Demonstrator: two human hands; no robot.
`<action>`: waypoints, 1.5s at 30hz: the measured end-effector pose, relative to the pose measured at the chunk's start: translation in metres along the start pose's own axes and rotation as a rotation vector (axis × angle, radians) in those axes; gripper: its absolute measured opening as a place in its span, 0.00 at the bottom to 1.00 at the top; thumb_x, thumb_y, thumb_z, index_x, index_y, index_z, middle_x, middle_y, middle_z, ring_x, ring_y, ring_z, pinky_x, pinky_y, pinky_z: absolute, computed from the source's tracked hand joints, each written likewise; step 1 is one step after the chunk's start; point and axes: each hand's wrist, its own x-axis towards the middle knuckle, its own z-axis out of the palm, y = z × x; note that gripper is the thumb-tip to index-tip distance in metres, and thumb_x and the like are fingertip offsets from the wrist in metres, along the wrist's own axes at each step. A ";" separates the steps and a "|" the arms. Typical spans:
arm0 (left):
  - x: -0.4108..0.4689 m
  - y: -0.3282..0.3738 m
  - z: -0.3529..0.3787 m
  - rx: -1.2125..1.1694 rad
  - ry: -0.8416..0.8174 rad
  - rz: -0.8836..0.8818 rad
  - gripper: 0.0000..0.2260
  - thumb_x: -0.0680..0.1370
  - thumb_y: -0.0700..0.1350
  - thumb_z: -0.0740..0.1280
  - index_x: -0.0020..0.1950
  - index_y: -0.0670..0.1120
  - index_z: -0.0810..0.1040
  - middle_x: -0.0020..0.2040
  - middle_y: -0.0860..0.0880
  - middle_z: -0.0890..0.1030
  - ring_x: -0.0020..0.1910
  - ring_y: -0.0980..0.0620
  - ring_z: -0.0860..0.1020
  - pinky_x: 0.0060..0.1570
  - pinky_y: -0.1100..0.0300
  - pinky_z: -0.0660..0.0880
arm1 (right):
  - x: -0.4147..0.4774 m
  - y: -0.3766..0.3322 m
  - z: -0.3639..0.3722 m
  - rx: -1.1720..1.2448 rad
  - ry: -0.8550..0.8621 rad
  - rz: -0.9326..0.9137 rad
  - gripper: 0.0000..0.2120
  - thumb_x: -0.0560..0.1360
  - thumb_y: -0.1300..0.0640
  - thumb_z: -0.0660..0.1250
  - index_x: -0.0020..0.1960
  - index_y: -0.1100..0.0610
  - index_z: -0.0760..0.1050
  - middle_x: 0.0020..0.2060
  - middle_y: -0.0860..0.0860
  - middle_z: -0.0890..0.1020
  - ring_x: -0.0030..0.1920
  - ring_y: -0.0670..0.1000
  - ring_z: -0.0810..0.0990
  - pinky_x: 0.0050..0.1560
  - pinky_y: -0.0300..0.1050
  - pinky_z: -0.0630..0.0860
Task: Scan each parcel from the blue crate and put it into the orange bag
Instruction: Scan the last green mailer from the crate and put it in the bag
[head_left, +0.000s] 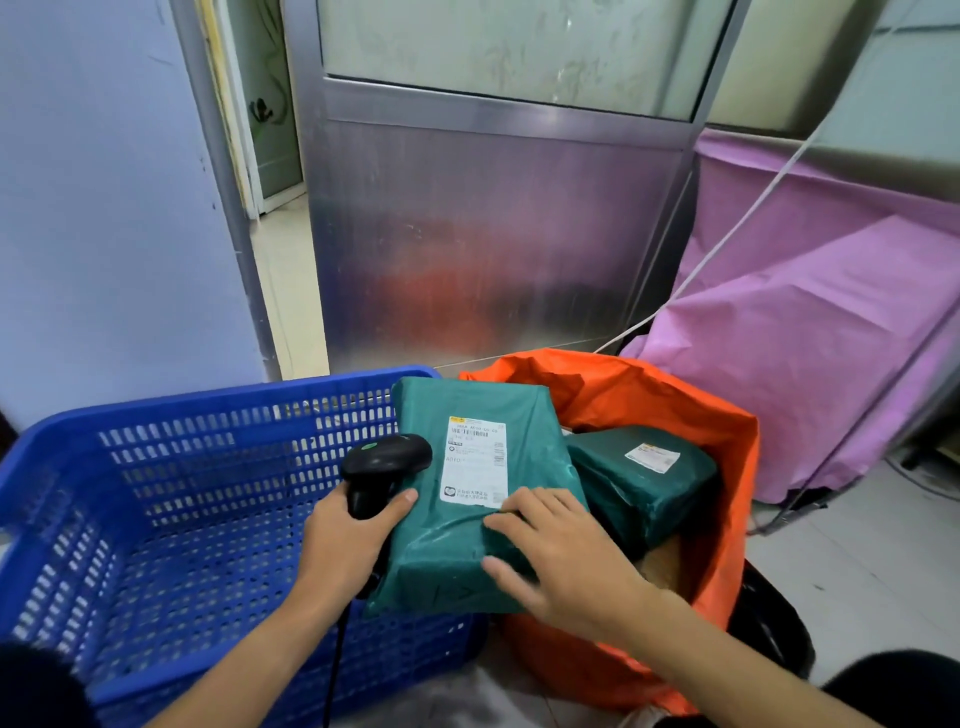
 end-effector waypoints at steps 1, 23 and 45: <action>0.000 -0.001 -0.001 0.001 0.001 0.008 0.15 0.72 0.53 0.81 0.53 0.49 0.84 0.45 0.51 0.87 0.47 0.49 0.85 0.45 0.51 0.79 | 0.003 0.007 -0.004 0.024 0.019 0.028 0.19 0.82 0.40 0.61 0.60 0.53 0.80 0.52 0.48 0.77 0.52 0.52 0.77 0.58 0.48 0.73; -0.002 0.015 -0.008 -0.096 -0.153 -0.105 0.12 0.74 0.50 0.79 0.53 0.47 0.83 0.48 0.50 0.87 0.48 0.50 0.85 0.43 0.56 0.77 | 0.015 0.054 0.004 1.411 -0.313 1.384 0.23 0.76 0.33 0.67 0.59 0.48 0.83 0.50 0.53 0.89 0.52 0.56 0.87 0.58 0.51 0.81; -0.022 0.028 -0.035 -0.217 0.022 -0.222 0.10 0.75 0.44 0.79 0.51 0.39 0.83 0.36 0.44 0.84 0.34 0.44 0.81 0.36 0.53 0.77 | 0.042 0.029 -0.002 1.572 -0.065 1.229 0.35 0.64 0.37 0.82 0.63 0.56 0.83 0.53 0.56 0.88 0.53 0.60 0.87 0.63 0.59 0.80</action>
